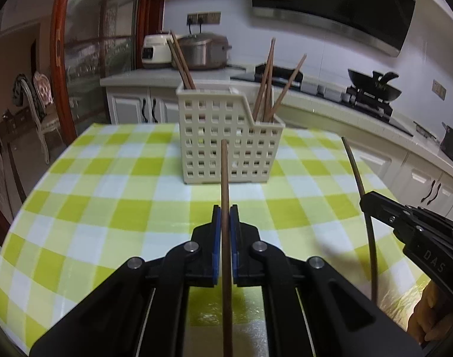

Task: Organize utensils
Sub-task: 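Lift both held chopsticks upright and carry them over the caddy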

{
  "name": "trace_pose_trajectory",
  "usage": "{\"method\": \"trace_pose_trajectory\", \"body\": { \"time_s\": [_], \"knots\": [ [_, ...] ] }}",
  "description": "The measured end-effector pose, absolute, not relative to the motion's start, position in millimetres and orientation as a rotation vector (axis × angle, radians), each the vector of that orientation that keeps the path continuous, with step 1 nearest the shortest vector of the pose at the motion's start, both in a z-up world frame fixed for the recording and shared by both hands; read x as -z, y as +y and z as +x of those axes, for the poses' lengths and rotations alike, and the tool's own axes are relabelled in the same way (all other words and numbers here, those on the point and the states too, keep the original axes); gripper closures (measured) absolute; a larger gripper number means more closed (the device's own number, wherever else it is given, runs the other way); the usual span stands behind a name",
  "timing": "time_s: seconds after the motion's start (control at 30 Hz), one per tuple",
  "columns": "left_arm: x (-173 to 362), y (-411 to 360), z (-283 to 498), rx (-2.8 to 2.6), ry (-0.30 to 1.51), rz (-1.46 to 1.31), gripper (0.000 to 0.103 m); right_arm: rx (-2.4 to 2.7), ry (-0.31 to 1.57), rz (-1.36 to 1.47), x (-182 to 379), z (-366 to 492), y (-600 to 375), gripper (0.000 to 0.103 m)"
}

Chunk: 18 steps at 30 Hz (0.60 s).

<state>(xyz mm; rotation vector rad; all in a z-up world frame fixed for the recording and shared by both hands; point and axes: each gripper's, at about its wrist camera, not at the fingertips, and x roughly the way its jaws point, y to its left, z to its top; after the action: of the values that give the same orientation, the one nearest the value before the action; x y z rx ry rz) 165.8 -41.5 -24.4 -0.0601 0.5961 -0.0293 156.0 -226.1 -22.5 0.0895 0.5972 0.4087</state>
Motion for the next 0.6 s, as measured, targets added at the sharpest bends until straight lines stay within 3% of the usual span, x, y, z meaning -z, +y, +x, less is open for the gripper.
{"method": "trace_pose_trajectory", "body": {
  "time_s": [0.6],
  "knots": [
    [-24,-31,120,0.015,0.42,-0.04,0.097,-0.427,0.47,0.045,-19,127,-207,0.097]
  ]
}}
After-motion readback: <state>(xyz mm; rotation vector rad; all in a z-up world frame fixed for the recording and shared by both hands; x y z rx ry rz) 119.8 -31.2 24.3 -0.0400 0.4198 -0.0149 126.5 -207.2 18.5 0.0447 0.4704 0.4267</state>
